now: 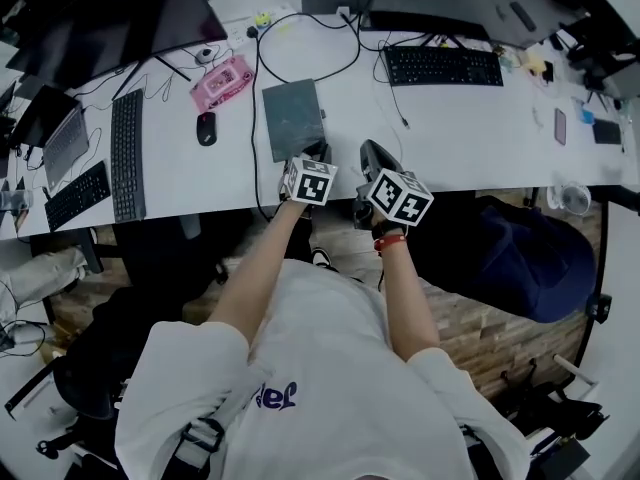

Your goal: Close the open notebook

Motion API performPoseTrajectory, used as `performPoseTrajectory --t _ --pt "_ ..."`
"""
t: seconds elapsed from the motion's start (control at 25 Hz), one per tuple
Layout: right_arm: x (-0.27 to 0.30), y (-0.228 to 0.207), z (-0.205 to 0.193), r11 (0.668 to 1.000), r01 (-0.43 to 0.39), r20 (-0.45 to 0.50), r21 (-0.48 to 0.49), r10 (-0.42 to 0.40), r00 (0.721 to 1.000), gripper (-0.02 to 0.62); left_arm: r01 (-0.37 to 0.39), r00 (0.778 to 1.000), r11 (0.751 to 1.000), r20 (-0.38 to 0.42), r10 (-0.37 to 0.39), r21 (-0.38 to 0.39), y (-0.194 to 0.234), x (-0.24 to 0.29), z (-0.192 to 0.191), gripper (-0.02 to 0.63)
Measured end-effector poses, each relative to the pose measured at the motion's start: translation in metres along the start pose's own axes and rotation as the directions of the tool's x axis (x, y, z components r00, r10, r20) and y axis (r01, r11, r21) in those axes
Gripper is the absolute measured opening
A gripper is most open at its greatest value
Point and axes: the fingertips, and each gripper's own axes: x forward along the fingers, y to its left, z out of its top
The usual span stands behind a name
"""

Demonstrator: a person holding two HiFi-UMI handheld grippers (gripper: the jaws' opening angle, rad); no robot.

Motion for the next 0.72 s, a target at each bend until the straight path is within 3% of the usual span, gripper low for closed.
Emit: performPoseTrajectory --t 0.2,0.48,0.6,0.72 --pt "-0.013 0.02 0.001 0.999 -0.039 0.013 -0.034 0.04 0.999 0.014 -0.038 0.994 0.998 0.099 0.043 -0.049 0.011 -0.043 0.012 0.066" --pt "-0.039 0.063 -0.002 0.988 -0.104 0.033 -0.118 0.109 0.994 0.014 -0.091 0.967 0.988 0.227 0.118 -0.123 0.027 -0.129 0.023 0.064" --pt "-0.055 0.085 -0.003 0.98 -0.134 0.038 -0.15 0.141 0.989 0.014 -0.094 0.946 0.98 0.29 0.143 -0.175 0.029 -0.172 0.025 0.041" --pt "-0.073 0.118 0.005 0.952 -0.163 0.062 -0.26 0.185 0.981 0.014 -0.127 0.907 0.972 0.373 0.195 -0.198 0.039 -0.22 0.034 0.032"
